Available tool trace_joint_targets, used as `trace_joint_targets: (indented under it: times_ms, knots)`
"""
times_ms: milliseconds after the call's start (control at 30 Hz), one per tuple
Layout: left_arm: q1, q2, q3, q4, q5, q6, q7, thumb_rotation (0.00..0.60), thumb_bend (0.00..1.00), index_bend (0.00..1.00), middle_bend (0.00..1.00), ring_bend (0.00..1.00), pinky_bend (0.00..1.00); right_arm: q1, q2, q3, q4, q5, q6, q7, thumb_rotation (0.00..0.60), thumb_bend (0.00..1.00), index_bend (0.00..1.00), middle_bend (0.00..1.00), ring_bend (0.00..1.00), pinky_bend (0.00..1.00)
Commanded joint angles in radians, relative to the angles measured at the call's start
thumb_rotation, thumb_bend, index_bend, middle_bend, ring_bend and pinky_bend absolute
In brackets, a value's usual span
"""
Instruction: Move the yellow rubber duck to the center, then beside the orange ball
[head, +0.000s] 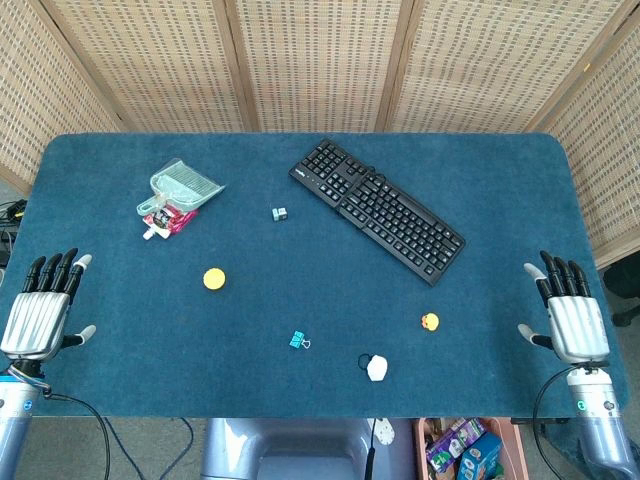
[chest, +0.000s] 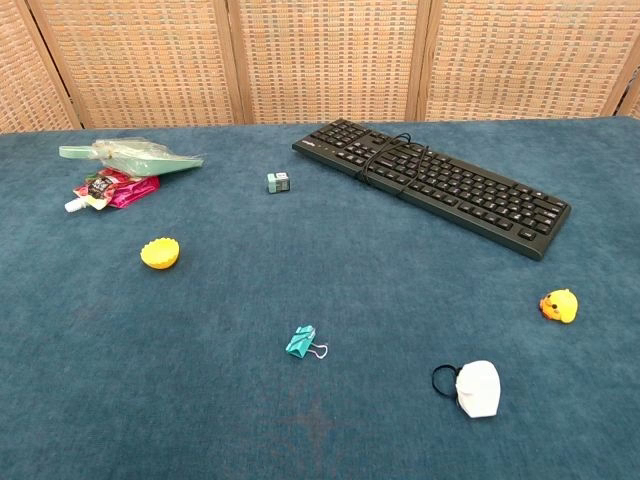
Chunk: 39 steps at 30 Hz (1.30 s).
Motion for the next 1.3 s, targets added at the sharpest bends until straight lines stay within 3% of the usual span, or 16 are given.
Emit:
trace_joint_targets:
  times_ms: [33, 267, 533, 667, 833, 1300]
  knots:
    - [0.0, -0.001, 0.001, -0.001, 0.0, -0.001, 0.002, 0.6, 0.0, 0.0, 0.0, 0.0, 0.0, -0.003, -0.001, 0.003, 0.006, -0.011, 0.006, 0.006, 0.6, 0.0, 0.0, 0.0, 0.0, 0.0]
    - [0.005, -0.002, 0.003, -0.007, 0.003, 0.004, 0.005, 0.6, 0.0, 0.0, 0.0, 0.0, 0.0, 0.001, -0.009, 0.0, 0.027, -0.038, -0.006, 0.042, 0.6, 0.0, 0.0, 0.0, 0.0, 0.0]
    - [0.0, -0.008, 0.001, -0.008, 0.002, -0.003, 0.014, 0.6, 0.0, 0.0, 0.0, 0.0, 0.0, 0.09, -0.054, -0.03, 0.077, -0.107, -0.157, 0.131, 0.6, 0.0, 0.01, 0.0, 0.0, 0.0]
    - [-0.004, -0.009, -0.006, -0.003, -0.015, -0.013, 0.013, 0.6, 0.0, 0.0, 0.0, 0.0, 0.0, 0.148, -0.099, -0.031, 0.13, -0.116, -0.252, 0.126, 0.6, 0.01, 0.12, 0.0, 0.0, 0.0]
    - [-0.008, -0.009, -0.014, 0.006, -0.034, -0.022, 0.01, 0.6, 0.0, 0.0, 0.0, 0.0, 0.0, 0.191, -0.15, -0.033, 0.182, -0.131, -0.305, 0.119, 0.6, 0.13, 0.3, 0.0, 0.0, 0.0]
    - [-0.018, -0.014, -0.022, 0.019, -0.064, -0.043, 0.013, 0.6, 0.0, 0.0, 0.0, 0.0, 0.0, 0.234, -0.216, -0.065, 0.233, -0.152, -0.382, 0.095, 0.6, 0.2, 0.34, 0.0, 0.0, 0.0]
